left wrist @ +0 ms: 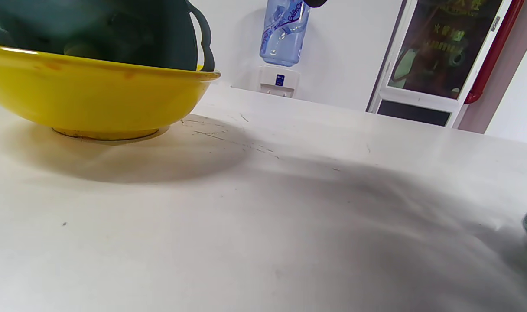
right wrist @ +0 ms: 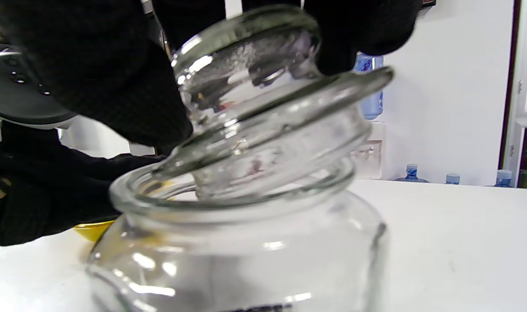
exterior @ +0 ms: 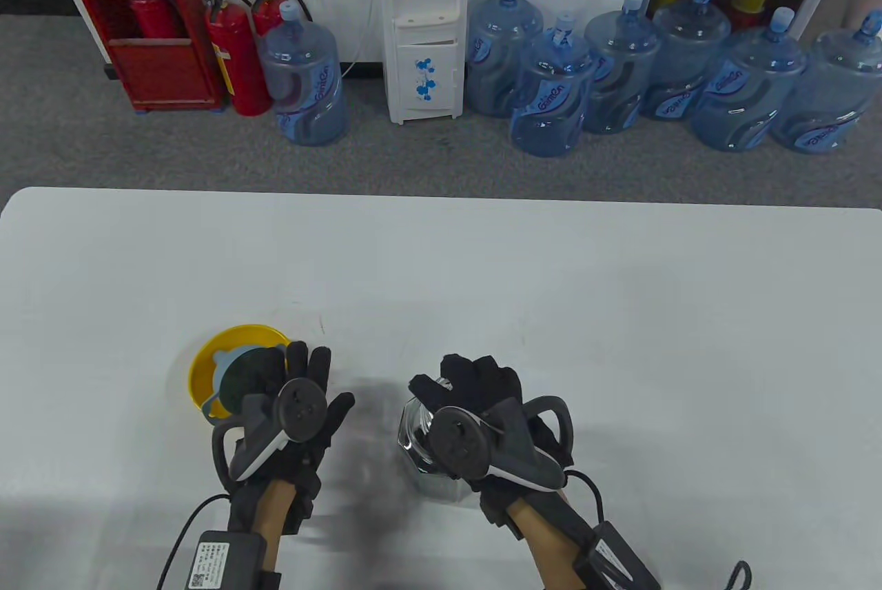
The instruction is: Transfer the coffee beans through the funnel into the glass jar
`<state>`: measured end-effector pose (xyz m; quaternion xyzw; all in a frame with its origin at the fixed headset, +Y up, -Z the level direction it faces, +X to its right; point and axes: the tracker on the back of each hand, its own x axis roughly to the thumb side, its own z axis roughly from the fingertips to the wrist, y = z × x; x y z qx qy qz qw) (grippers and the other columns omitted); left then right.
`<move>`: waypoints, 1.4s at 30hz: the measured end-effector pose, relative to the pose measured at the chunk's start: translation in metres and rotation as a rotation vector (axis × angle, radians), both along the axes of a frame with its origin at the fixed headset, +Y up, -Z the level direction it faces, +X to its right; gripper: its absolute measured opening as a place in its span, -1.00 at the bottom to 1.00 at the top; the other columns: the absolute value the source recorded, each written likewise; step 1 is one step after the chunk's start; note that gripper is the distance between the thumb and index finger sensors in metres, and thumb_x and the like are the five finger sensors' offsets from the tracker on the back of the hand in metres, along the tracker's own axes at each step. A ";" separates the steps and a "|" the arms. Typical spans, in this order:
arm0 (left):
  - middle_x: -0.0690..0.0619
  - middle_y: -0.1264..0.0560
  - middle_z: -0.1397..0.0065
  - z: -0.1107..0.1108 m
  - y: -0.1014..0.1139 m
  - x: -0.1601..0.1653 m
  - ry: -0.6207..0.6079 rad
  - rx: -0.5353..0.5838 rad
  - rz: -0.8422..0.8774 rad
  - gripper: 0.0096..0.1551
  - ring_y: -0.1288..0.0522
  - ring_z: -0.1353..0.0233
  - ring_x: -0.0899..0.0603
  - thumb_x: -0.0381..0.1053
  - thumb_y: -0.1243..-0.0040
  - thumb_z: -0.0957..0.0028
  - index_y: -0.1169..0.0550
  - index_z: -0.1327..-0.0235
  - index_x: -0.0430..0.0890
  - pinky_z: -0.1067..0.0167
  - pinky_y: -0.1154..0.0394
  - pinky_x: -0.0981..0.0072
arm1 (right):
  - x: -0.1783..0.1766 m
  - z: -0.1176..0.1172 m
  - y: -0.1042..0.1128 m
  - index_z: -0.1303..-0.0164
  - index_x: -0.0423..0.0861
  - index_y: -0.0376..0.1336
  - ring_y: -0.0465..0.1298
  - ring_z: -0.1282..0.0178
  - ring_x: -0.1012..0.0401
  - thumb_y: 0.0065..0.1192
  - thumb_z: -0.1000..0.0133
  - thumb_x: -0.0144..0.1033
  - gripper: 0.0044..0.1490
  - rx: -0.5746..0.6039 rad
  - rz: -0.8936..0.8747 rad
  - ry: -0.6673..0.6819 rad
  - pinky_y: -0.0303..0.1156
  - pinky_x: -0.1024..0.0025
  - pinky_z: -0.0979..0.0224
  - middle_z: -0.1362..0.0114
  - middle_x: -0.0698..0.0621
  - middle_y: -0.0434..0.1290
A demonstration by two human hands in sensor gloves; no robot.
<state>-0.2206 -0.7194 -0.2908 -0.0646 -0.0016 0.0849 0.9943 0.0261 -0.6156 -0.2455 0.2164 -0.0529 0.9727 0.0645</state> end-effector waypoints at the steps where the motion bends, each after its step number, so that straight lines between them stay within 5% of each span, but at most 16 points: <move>1: 0.04 0.19 -0.78 0.000 0.000 0.000 0.000 -0.001 0.001 -0.13 0.32 -0.70 -0.27 0.44 0.22 -0.17 0.02 -0.72 0.18 -0.52 0.23 -0.15 | -0.001 0.000 0.000 -0.63 0.14 0.30 0.31 -0.58 -0.18 0.65 -0.14 0.03 -0.16 0.001 0.000 0.004 0.25 -0.22 -0.58 -0.77 -0.24 0.25; 30: 0.04 0.18 -0.78 -0.001 -0.002 0.003 -0.019 -0.022 -0.004 -0.14 0.32 -0.69 -0.27 0.42 0.21 -0.18 0.00 -0.72 0.17 -0.51 0.24 -0.14 | 0.016 -0.008 -0.008 -0.79 0.06 0.14 0.33 -0.63 -0.16 0.55 -0.20 0.15 0.00 -0.138 -0.146 0.008 0.23 -0.28 -0.60 -0.80 -0.27 0.18; 42: 0.04 0.18 -0.78 0.002 0.000 0.006 -0.037 0.010 0.003 -0.15 0.33 -0.69 -0.27 0.42 0.21 -0.18 0.00 -0.72 0.17 -0.51 0.24 -0.14 | 0.062 0.003 -0.001 -0.87 0.06 0.00 0.16 -0.74 -0.20 0.14 -0.32 0.35 -0.01 0.076 -0.429 -0.076 0.15 -0.31 -0.63 -0.87 -0.24 0.04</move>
